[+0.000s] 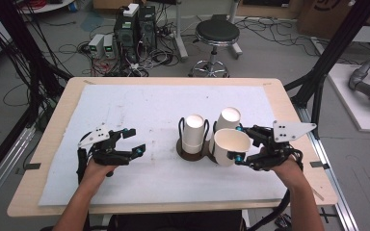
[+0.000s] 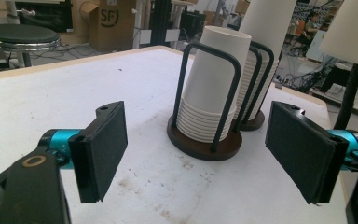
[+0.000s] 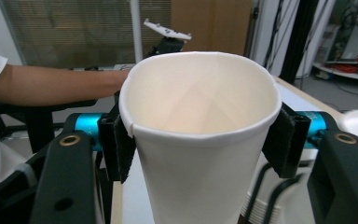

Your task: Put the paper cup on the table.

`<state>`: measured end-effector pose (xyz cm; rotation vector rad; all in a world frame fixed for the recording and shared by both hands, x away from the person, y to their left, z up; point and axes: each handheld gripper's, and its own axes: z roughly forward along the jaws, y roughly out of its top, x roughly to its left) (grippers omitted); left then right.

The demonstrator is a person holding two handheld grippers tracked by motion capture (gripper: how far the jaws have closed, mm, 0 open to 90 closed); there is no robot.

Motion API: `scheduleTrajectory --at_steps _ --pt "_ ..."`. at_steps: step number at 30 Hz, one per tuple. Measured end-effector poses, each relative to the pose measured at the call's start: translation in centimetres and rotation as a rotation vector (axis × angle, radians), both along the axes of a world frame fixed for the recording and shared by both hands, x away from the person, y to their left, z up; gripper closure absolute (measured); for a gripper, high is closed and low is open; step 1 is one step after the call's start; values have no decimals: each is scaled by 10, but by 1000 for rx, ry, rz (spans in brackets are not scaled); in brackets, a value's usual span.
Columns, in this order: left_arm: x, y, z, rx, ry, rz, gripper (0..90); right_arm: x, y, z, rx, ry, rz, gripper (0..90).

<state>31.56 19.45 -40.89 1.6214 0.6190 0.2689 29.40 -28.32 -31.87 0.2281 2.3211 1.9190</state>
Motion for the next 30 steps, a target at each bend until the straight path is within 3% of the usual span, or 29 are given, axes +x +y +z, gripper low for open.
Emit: scheduleTrajectory --at_steps 7,17,26,30 --pt "0 0 0 4 -13 -4 209 -2 -21 6 14 -18 -52 367" --pt "0 0 0 2 -4 -4 209 0 -53 4 41 -21 -196 367" --pt "0 1 0 -1 -5 -1 209 2 -76 0 70 -35 -364 367" --pt "0 1 -1 0 -6 2 209 6 -81 -7 76 -7 -458 367"
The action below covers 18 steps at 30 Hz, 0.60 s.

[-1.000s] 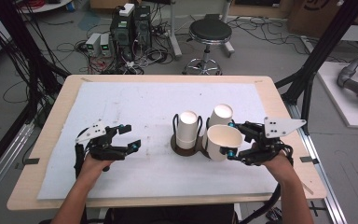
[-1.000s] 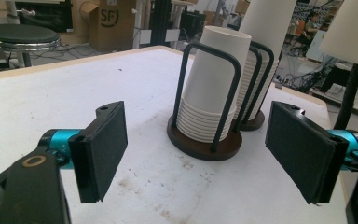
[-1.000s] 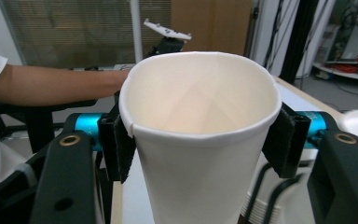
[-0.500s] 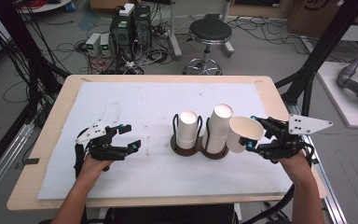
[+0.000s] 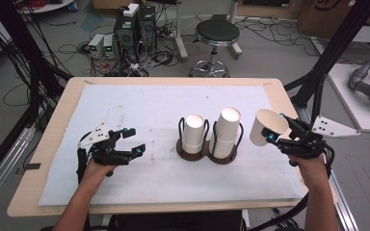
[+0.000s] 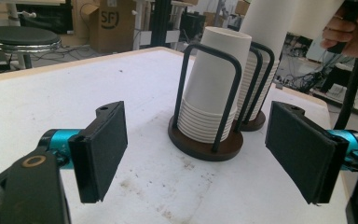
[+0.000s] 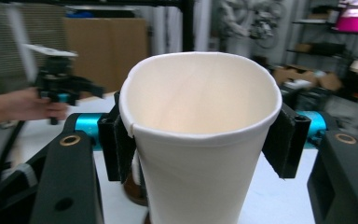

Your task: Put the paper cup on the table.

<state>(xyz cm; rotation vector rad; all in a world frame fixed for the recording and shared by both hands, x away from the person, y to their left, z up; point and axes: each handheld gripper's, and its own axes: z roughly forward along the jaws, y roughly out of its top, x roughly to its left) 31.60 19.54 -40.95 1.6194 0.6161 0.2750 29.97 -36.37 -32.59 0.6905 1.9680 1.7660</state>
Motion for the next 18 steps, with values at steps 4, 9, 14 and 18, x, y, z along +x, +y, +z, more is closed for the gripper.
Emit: scheduleTrajectory --at_steps 4,9,14,18 --pt "0 0 0 -2 1 0 209 6 -1 -8 9 7 -88 367" --pt "0 1 0 -8 -1 3 208 11 -1 -17 3 18 -203 368" --pt "0 1 -1 -6 1 3 208 14 1 -23 -8 16 -296 367" --pt "1 1 -1 -4 0 3 208 18 2 -29 -28 21 -366 367"
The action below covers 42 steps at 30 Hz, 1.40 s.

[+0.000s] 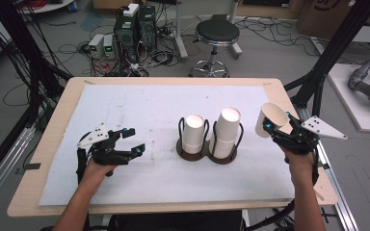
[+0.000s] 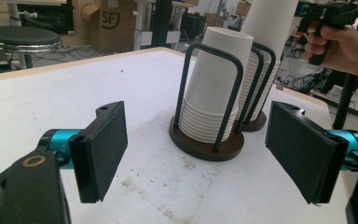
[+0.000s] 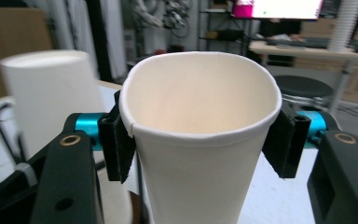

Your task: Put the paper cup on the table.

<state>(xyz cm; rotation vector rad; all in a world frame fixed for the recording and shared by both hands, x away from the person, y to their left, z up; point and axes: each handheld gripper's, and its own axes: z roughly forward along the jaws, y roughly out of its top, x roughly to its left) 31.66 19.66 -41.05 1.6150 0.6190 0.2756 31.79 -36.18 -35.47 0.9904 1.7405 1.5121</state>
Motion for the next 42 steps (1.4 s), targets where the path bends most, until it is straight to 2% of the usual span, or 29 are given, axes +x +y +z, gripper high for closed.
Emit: scheduleTrajectory --at_steps 2,8,14,25,29,35,42 --pt "0 0 0 -1 -4 7 209 3 1 -4 0 19 -36 367" --pt "1 2 0 -8 -13 20 209 12 6 -12 -31 47 -78 367" --pt "1 2 0 -3 -14 17 209 22 4 -17 -20 78 -130 367" --pt "1 1 0 2 -10 16 208 44 1 -44 -36 171 -145 366" --pt "1 0 -1 -1 -4 15 209 51 -1 -52 -2 211 -137 363" --pt "1 0 -1 1 -4 18 208 60 11 -61 -40 240 -98 363" --pt "1 0 -1 6 -1 15 208 64 13 -68 -68 265 -96 357"
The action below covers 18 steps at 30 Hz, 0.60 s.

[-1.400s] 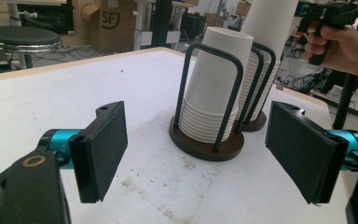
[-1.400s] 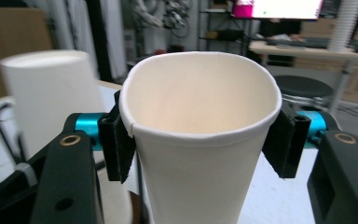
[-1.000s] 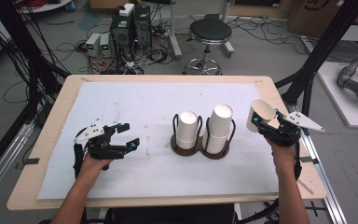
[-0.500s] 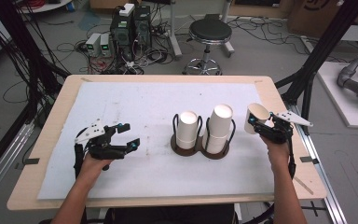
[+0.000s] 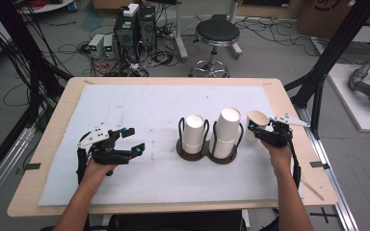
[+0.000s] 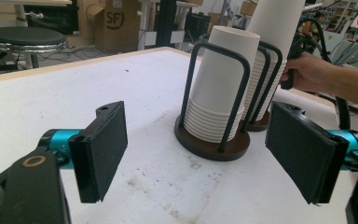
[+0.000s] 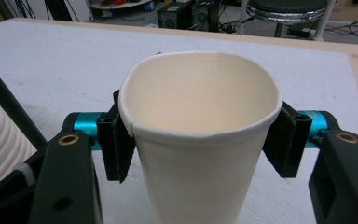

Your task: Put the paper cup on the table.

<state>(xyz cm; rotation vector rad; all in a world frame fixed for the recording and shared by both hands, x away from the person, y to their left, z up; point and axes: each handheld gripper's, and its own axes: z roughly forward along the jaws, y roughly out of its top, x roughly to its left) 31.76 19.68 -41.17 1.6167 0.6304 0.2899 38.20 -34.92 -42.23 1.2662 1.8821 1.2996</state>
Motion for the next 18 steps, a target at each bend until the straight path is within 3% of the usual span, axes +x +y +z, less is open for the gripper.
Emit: scheduleTrajectory --at_steps 10,14,18 --pt "0 0 0 3 -1 3 208 -1 -2 -1 -30 44 24 284" --pt "0 0 0 1 0 6 209 -3 -1 -1 -43 62 -11 201" --pt "0 0 0 2 -2 5 209 -4 -1 -2 -63 78 1 201"
